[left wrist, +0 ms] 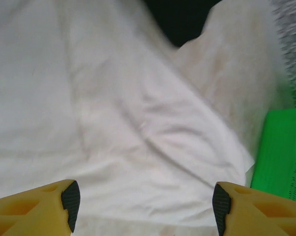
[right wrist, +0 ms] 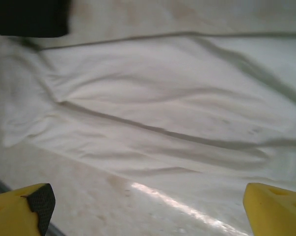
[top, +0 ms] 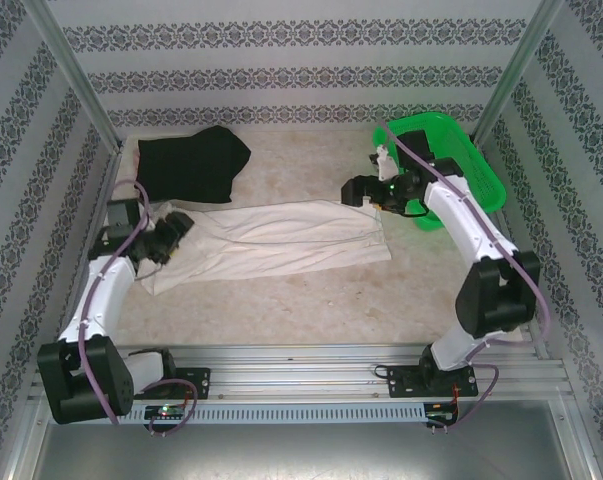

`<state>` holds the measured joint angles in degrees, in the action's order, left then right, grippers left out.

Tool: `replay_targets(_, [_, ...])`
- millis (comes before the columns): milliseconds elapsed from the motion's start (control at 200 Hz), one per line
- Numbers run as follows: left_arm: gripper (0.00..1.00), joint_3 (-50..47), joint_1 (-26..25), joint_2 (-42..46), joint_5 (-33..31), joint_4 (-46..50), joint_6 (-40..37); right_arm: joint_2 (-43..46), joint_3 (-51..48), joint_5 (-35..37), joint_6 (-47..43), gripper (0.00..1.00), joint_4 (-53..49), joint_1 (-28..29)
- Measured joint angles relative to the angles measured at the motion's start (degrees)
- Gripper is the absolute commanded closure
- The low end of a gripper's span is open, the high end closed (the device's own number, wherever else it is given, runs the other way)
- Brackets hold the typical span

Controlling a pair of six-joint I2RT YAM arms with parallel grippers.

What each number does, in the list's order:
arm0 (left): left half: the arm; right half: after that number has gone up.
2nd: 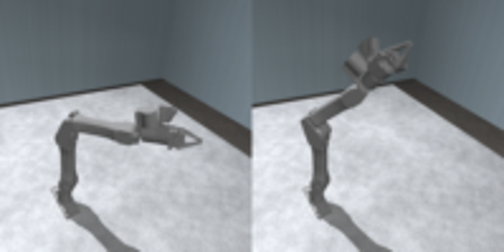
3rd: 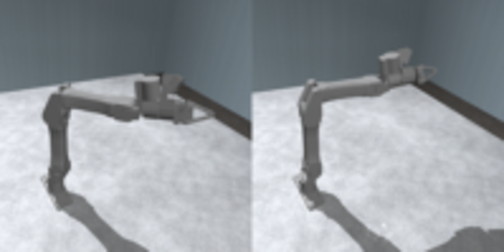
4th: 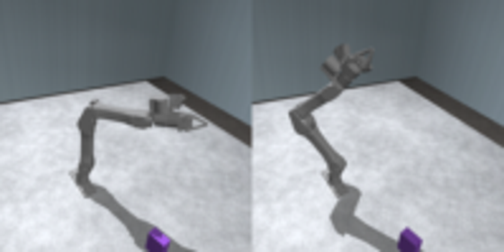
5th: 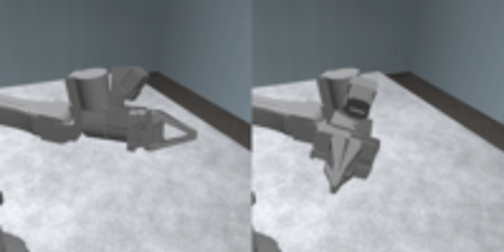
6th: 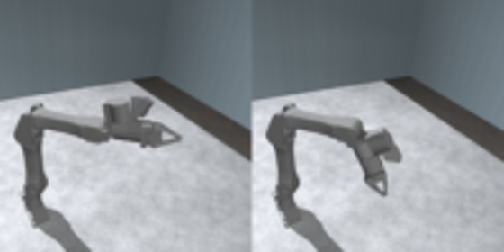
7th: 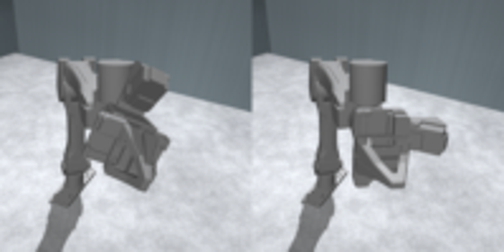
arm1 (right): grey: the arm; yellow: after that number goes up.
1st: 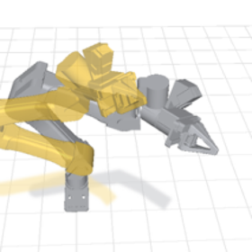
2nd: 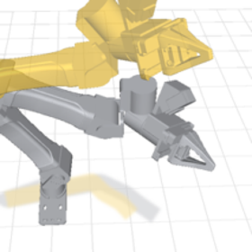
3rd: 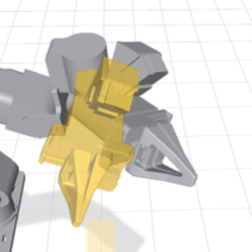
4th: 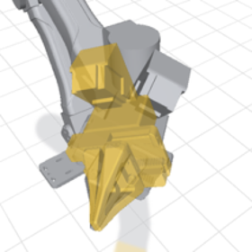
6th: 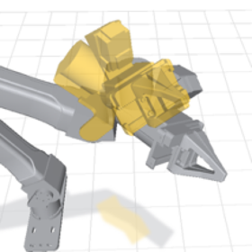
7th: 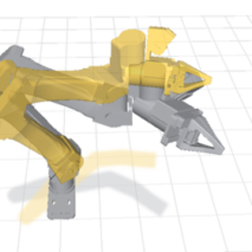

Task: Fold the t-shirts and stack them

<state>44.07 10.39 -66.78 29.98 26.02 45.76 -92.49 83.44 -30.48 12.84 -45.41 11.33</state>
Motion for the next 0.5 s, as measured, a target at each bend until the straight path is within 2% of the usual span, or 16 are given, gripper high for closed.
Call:
replay_targets(115, [0.32,-5.01,-2.36,-2.47,0.02,-2.56,5.51,0.96,-1.05,-2.08,0.07,0.02,2.32,3.43])
replay_targets(225, [0.36,-5.84,-4.07,-6.56,-0.5,-6.69,9.64,0.83,-2.49,-2.69,0.28,0.02,2.58,5.84])
replay_targets(505, [0.53,-5.92,-6.03,-15.91,-1.9,-17.99,16.65,0.85,-3.82,-2.99,0.44,0.02,2.82,6.82])
